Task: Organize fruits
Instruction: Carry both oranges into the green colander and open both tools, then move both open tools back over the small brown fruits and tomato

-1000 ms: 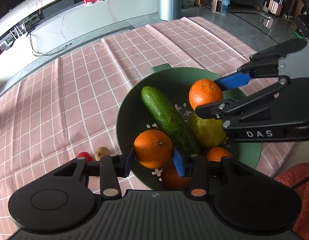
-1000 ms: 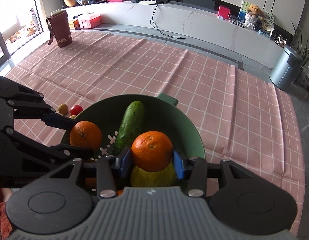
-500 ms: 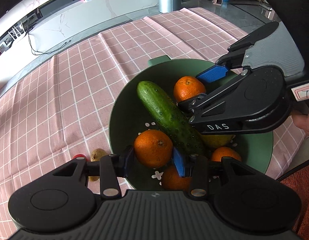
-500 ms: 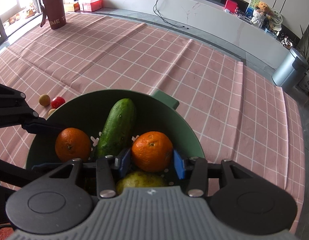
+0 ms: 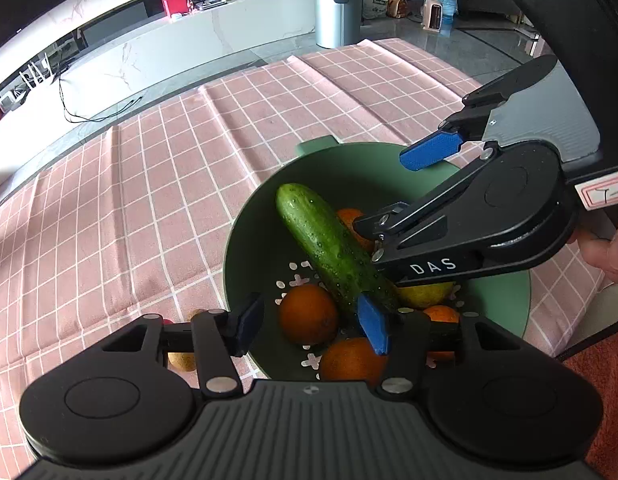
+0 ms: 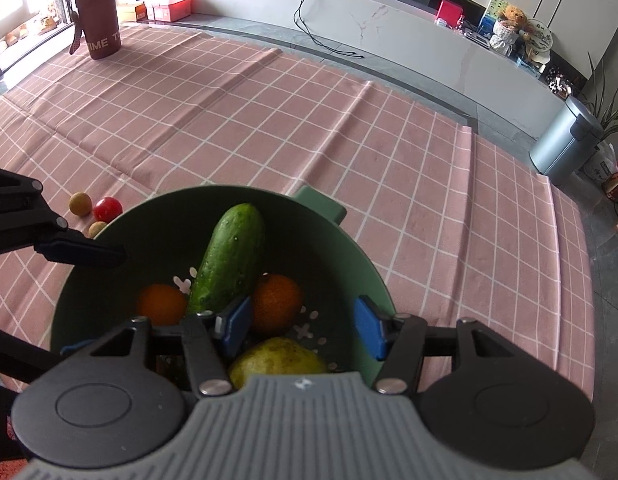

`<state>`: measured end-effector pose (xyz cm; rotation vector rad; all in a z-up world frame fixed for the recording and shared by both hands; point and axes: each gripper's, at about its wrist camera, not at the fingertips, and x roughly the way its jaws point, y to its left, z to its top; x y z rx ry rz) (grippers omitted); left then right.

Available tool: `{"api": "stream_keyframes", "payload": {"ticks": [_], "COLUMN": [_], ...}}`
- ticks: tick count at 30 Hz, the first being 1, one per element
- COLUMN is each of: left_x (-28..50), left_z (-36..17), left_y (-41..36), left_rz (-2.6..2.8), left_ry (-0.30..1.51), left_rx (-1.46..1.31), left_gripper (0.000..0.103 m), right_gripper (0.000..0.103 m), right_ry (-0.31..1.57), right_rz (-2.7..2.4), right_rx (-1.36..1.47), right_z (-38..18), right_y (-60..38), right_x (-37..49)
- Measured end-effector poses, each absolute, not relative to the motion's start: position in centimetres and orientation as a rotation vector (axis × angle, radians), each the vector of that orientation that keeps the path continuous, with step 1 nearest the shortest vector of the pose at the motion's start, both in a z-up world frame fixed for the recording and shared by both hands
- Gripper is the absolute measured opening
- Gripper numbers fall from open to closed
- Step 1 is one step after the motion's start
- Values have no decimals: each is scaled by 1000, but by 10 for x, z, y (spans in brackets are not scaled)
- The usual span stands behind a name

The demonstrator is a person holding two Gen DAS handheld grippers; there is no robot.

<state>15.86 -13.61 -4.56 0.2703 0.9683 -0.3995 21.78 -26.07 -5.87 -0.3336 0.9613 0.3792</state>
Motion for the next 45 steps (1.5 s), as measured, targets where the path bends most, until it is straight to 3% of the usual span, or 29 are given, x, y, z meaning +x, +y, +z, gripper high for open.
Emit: {"api": "stream_keyframes", "payload": {"ticks": [8,19,31,39,45], "left_x": [140,117,106,97,102], "left_z": [-11,17,4,-20,-39], "left_y": [-114,-60,17,39,45], "left_rz": [-412,-371,-346,-328,-345], "left_ry": [901,815,794,781,810], "left_rx": [158,92,10,24,17], "left_gripper": [64,64,63,60,52], "right_gripper": [70,70,69,53,35], "right_ry": [865,777,683,661,684], "right_rz": [296,229,282,288,326], "right_rx": [-301,-52,10,-10,-47], "right_z": [-26,-2,-9,-32,-49], "right_y": [-264,-253,-186,-148,-125], "right_x": [190,138,81,61,66]}}
